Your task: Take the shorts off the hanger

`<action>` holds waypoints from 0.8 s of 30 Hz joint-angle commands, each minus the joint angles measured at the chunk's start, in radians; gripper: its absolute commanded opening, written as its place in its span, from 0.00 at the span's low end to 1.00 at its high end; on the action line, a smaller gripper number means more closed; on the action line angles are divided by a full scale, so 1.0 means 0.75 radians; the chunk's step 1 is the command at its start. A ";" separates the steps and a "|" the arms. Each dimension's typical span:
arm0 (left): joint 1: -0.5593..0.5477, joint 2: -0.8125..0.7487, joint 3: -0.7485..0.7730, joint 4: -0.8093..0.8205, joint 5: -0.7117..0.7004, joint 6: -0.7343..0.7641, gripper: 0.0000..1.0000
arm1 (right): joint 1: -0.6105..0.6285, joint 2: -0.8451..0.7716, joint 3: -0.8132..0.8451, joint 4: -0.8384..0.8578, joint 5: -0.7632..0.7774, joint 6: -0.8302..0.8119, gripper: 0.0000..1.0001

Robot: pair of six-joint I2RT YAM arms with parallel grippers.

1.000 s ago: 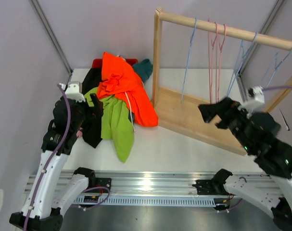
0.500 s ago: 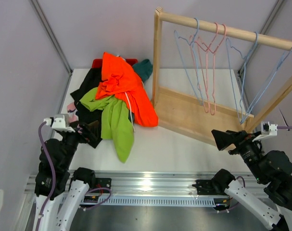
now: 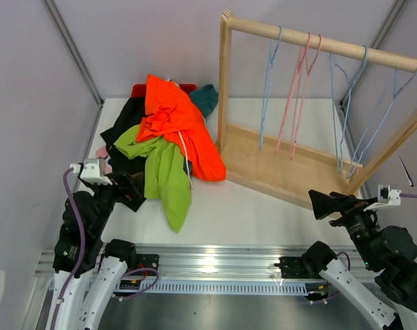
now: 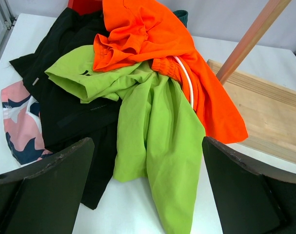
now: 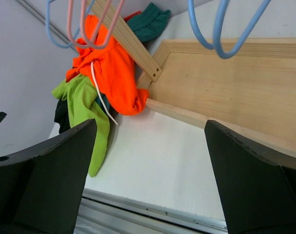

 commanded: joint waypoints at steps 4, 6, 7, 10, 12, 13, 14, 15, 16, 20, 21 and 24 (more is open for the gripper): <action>-0.007 0.031 -0.005 0.044 0.007 -0.005 0.99 | -0.113 0.034 -0.019 0.106 -0.183 -0.105 0.99; -0.009 0.031 -0.007 0.044 0.005 -0.005 0.99 | -0.136 0.032 -0.023 0.108 -0.193 -0.110 0.99; -0.007 0.035 -0.007 0.044 0.005 -0.005 0.99 | -0.140 0.038 -0.025 0.108 -0.193 -0.110 0.99; -0.007 0.043 -0.005 0.044 0.001 -0.005 0.99 | -0.144 0.038 -0.029 0.108 -0.195 -0.112 0.99; -0.009 0.047 -0.007 0.040 -0.005 -0.007 0.99 | -0.146 0.038 -0.031 0.108 -0.195 -0.112 1.00; -0.009 0.049 -0.007 0.040 -0.007 -0.007 0.99 | -0.146 0.036 -0.033 0.110 -0.191 -0.112 0.99; -0.007 0.045 -0.007 0.040 -0.013 -0.009 0.99 | -0.148 0.032 -0.033 0.110 -0.191 -0.112 0.99; -0.009 0.047 -0.009 0.040 -0.017 -0.011 0.99 | -0.148 0.032 -0.035 0.110 -0.191 -0.112 0.99; -0.009 0.049 0.003 0.038 -0.024 -0.011 0.99 | -0.148 0.030 -0.035 0.110 -0.191 -0.112 0.99; -0.009 0.062 -0.005 0.035 -0.034 -0.015 0.99 | -0.148 0.020 -0.035 0.108 -0.199 -0.114 0.99; -0.009 0.070 -0.009 0.033 -0.038 -0.017 0.99 | -0.148 0.016 -0.035 0.108 -0.205 -0.114 0.99; -0.009 0.080 -0.005 0.033 -0.044 -0.017 0.99 | -0.148 0.008 -0.039 0.116 -0.214 -0.118 0.99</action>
